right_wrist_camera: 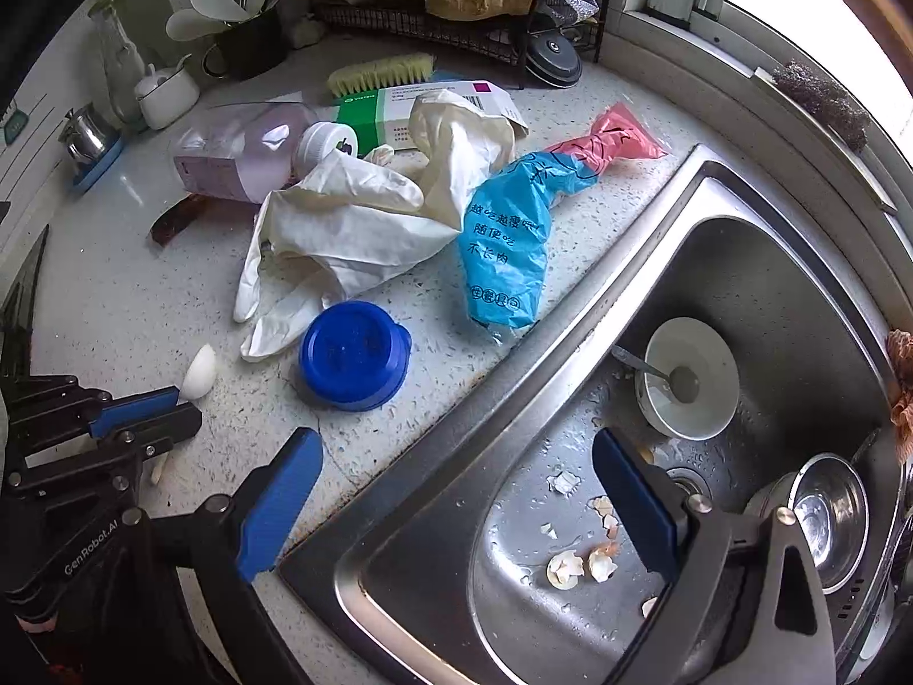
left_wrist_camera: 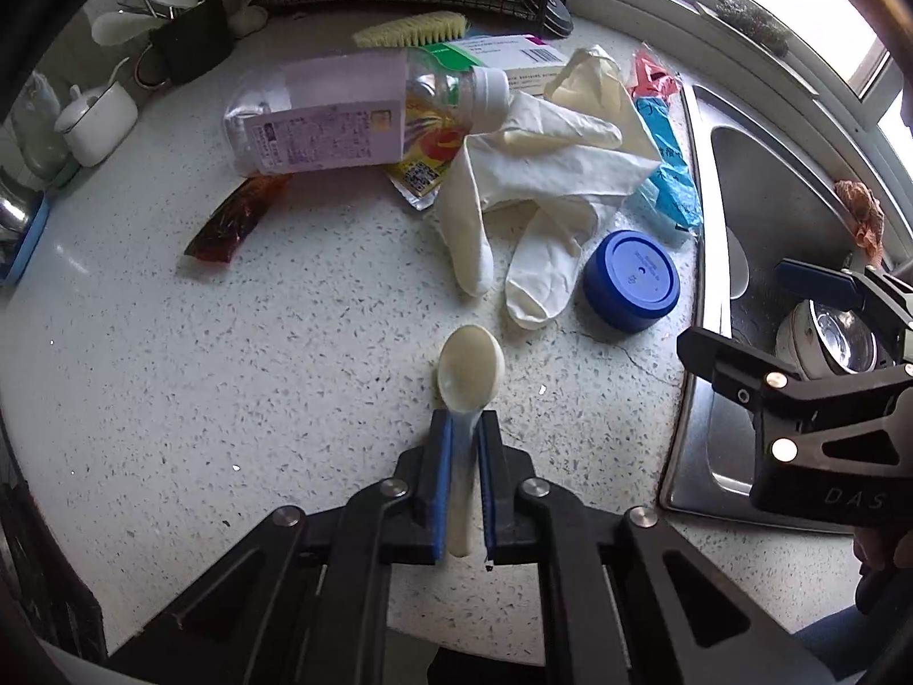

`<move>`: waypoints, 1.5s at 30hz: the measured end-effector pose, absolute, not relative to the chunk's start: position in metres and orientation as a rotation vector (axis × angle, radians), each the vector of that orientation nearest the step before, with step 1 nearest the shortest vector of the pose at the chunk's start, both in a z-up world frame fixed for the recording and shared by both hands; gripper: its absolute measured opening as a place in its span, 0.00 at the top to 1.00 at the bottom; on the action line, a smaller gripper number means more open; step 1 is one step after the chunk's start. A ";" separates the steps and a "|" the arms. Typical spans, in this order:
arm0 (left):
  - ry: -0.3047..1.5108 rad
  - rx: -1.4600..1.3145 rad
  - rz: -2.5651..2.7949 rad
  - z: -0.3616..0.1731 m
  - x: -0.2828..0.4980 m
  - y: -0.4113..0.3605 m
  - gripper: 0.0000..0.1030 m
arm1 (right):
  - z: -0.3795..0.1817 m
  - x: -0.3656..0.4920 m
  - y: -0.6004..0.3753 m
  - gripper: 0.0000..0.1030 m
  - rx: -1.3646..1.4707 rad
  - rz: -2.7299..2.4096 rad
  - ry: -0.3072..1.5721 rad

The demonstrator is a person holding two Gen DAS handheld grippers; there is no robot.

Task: Collect trash
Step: 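Grasp the blue lid with the right tool while the left tool holds the spoon, then carry the spoon and blue lid down toward the red bin with both tools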

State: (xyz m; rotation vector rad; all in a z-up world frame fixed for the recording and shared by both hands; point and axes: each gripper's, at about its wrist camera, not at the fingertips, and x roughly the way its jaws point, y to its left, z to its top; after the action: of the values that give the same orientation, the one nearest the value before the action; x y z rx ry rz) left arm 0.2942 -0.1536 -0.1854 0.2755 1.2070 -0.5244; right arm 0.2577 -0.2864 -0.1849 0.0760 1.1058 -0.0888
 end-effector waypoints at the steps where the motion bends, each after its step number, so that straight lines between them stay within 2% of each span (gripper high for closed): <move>1: 1.203 0.257 -0.511 -0.184 0.297 -0.151 0.92 | -0.183 0.261 -0.284 0.08 0.070 -0.080 1.101; 11: 1.191 0.123 -0.426 -0.176 0.316 -0.115 0.92 | -0.189 0.289 -0.258 0.09 0.062 0.043 1.108; 13: 1.196 0.119 -0.406 -0.176 0.306 -0.107 0.92 | -0.193 0.294 -0.253 0.19 0.040 0.055 1.112; 18: 1.195 0.106 -0.393 -0.176 0.303 -0.104 0.92 | -0.200 0.302 -0.241 0.32 -0.024 0.060 1.114; 22: 1.197 0.102 -0.386 -0.173 0.298 -0.098 0.92 | -0.196 0.302 -0.238 0.57 -0.038 0.065 1.098; 30: 1.154 0.069 -0.416 -0.153 0.276 -0.082 0.92 | -0.175 0.286 -0.225 0.58 -0.053 0.085 1.082; 45: 1.092 0.028 -0.410 -0.123 0.189 -0.017 0.92 | -0.134 0.195 -0.172 0.58 -0.032 0.116 1.014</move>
State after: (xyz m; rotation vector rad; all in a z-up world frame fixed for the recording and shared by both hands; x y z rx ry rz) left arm 0.1889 -0.0174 -0.1229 0.0276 1.0918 -0.4098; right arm 0.1952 -0.1719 -0.1339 -0.0323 1.0144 0.1156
